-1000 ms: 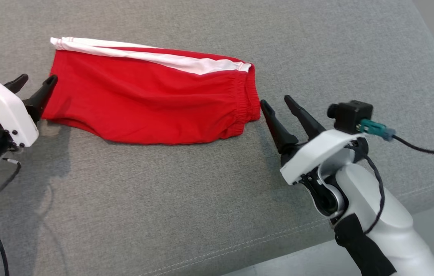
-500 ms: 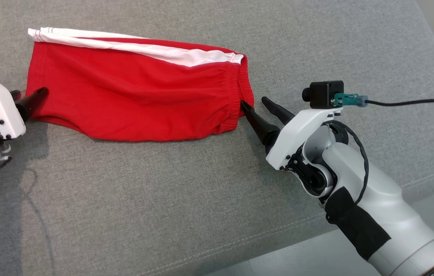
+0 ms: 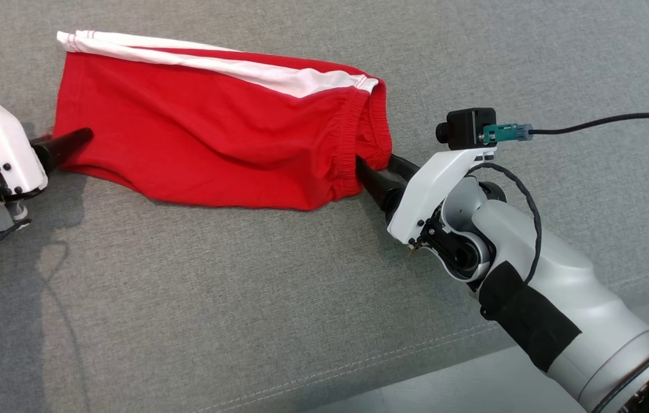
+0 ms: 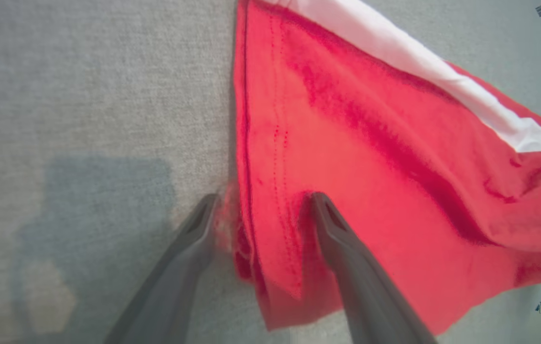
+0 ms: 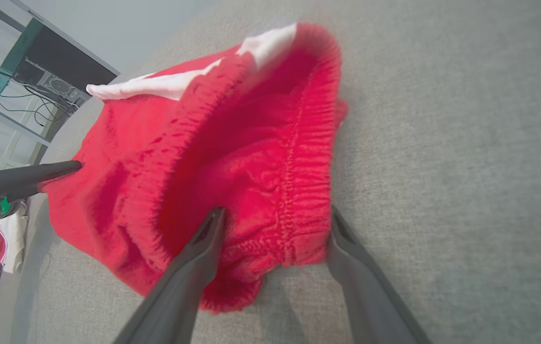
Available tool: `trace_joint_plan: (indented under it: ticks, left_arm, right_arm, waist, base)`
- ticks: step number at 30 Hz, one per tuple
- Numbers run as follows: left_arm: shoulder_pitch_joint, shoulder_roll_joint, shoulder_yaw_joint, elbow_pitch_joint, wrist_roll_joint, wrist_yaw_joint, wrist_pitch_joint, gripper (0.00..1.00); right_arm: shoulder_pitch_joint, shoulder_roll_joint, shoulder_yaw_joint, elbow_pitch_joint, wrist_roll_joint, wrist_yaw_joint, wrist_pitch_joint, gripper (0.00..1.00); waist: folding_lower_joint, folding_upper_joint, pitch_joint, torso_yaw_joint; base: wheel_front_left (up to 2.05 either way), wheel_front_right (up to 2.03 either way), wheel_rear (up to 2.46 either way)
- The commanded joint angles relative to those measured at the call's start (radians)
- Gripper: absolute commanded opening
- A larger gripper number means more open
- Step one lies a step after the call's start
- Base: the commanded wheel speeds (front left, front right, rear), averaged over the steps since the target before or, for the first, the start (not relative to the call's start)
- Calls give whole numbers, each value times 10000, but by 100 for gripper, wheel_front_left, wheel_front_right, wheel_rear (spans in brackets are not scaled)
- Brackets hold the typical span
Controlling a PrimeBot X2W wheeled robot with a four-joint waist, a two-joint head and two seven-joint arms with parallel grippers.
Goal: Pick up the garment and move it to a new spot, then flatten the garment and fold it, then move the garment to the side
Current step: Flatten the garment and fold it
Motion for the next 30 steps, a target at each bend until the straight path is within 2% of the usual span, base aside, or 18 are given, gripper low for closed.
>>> trace_joint_plan:
  ticks: [1,2,8,13,24,30]
  left_arm:
    - [-33,242,214,27,-211,-48,393,0]
    - [-20,203,255,15,-322,-51,454,0]
    - [138,82,430,-174,-808,-59,662,0]
    - [541,-22,697,-1166,-1507,-65,567,0]
    - [2820,360,1248,-4642,-2956,-68,-286,0]
    - [4327,637,1557,-6506,-3419,-68,-1018,0]
  right_arm:
    - [-33,108,192,120,316,-25,16,11]
    - [-62,108,259,203,446,-25,68,0]
    - [-163,108,414,476,1068,-25,217,0]
    - [-239,-83,268,500,1568,-25,566,0]
    - [530,-2431,-129,-1621,2770,-25,1965,0]
    - [1311,-3370,-412,-2948,3376,-25,2314,0]
  waist:
    - [0,0,-24,98]
    - [0,0,-31,132]
    - [0,0,-44,318]
    - [0,0,-58,649]
    - [0,0,-352,1547]
    - [0,0,-505,1841]
  base:
    - [0,0,0]
    - [0,0,0]
    - [0,0,0]
    - [0,0,0]
    - [0,0,0]
    - [0,0,0]
